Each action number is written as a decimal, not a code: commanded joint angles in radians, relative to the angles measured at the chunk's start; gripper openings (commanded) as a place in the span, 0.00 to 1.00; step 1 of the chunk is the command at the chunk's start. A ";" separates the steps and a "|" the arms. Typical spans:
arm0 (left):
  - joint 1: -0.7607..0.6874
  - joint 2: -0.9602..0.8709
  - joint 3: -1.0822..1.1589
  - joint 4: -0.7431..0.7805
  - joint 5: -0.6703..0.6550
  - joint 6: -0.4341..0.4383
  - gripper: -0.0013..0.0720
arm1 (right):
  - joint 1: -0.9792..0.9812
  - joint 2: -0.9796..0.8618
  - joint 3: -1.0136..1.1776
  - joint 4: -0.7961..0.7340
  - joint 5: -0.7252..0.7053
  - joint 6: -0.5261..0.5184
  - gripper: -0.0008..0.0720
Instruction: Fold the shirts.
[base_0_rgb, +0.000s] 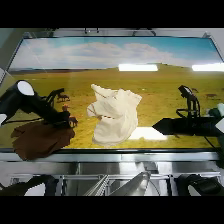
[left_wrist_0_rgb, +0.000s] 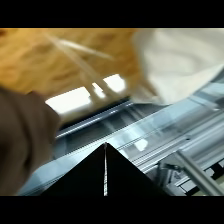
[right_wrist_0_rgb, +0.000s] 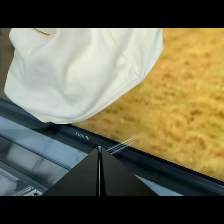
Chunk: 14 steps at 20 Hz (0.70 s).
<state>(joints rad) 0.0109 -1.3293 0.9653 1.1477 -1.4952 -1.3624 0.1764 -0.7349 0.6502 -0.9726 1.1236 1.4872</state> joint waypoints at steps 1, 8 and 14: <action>0.166 0.031 -0.119 0.204 0.032 -0.051 0.05 | 0.001 -0.053 0.001 0.017 -0.003 0.000 0.04; 0.583 -0.073 -0.015 0.365 0.084 -0.053 0.05 | 0.002 -0.063 0.001 0.027 -0.046 0.000 0.04; 0.737 -0.122 0.198 0.291 0.011 -0.002 0.05 | 0.002 -0.063 0.001 0.027 -0.080 0.001 0.04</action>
<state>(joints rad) 0.6853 -1.4342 1.0775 1.5349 -1.4548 -1.4086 0.1768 -0.7975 0.6502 -0.9459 1.0664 1.4876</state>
